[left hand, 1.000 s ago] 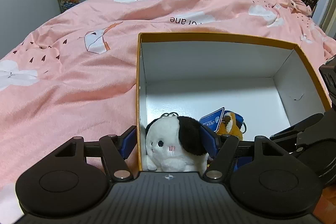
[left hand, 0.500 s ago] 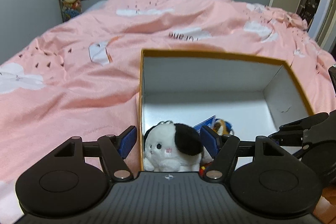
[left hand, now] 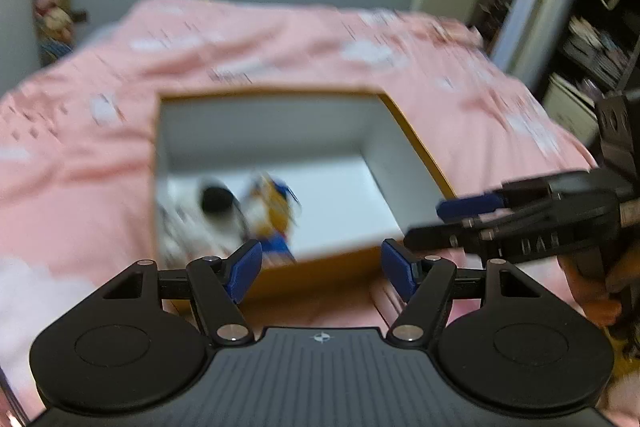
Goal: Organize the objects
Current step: 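Move both tools toward the pink card holder and pink backpack, then grasp the pink card holder with the left tool and lift it, then grasp the small pink backpack by its top with the right tool, then carry card holder with left tool while right tool lowers backpack into box, then lower card holder into box with left tool while right tool releases backpack, then open left tool to release card holder and withdraw both tools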
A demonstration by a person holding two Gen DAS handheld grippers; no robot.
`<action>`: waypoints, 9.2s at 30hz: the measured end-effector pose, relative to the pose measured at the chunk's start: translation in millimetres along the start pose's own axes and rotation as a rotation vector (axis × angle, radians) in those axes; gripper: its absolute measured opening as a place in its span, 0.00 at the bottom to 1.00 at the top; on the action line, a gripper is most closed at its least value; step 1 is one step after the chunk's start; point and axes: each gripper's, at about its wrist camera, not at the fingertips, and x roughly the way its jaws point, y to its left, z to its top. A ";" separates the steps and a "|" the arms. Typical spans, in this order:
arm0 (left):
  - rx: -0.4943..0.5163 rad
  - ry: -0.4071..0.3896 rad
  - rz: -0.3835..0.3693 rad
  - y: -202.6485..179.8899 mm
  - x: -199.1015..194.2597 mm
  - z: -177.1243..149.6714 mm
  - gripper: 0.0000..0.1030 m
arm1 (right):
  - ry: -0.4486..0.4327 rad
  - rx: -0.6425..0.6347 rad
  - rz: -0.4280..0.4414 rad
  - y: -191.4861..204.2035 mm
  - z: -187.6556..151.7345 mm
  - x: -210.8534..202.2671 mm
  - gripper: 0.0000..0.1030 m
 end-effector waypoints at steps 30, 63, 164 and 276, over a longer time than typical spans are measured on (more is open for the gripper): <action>-0.113 0.239 -0.102 -31.2 92.0 -27.4 0.68 | 0.134 0.297 -0.017 -79.9 -79.2 26.7 0.47; -0.274 0.317 -0.145 -11.6 120.8 -32.1 0.54 | 0.179 0.151 -0.023 -44.0 -68.2 24.1 0.21; -0.273 0.086 -0.277 13.2 35.9 -20.5 0.22 | 0.075 0.076 0.006 -49.2 -67.8 -9.5 0.17; -0.388 0.356 -0.270 14.4 196.5 41.9 0.46 | 0.240 -0.262 -0.247 -61.7 53.3 45.4 0.31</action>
